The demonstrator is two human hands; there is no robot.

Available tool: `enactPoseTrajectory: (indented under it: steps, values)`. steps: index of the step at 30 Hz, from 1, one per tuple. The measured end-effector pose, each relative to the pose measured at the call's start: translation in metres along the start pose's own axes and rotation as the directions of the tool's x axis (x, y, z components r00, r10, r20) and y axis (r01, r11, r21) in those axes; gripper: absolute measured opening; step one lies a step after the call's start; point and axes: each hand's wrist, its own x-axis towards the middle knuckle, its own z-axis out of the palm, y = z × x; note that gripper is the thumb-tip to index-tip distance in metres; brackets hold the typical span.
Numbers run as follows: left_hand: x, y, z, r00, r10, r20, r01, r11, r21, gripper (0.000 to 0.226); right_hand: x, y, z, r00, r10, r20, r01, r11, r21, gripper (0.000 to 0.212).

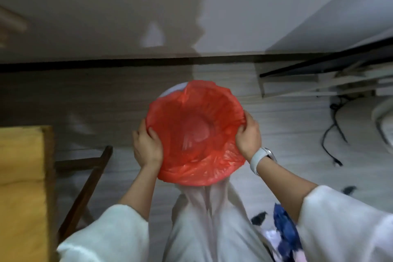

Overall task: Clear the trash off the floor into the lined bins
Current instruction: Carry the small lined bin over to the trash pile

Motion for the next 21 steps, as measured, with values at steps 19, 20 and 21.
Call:
enactPoseTrajectory:
  steps: [19,20,21]
  values:
    - [-0.276,0.027,-0.124,0.901,0.350,0.256,-0.382,0.920,0.087,0.041,-0.293,0.132,-0.157,0.925,0.317,-0.211,-0.219,0.896,0.385,0.047]
    - [-0.293,0.023,-0.122,0.891,0.369,0.265,-0.404,0.910,0.093,0.041,-0.309,0.146,-0.161,0.916,0.339,-0.214,-0.230,0.882,0.411,0.047]
    - [-0.311,0.018,-0.120,0.879,0.385,0.281,-0.426,0.899,0.101,0.042,-0.325,0.160,-0.165,0.903,0.368,-0.220,-0.250,0.868,0.428,0.047]
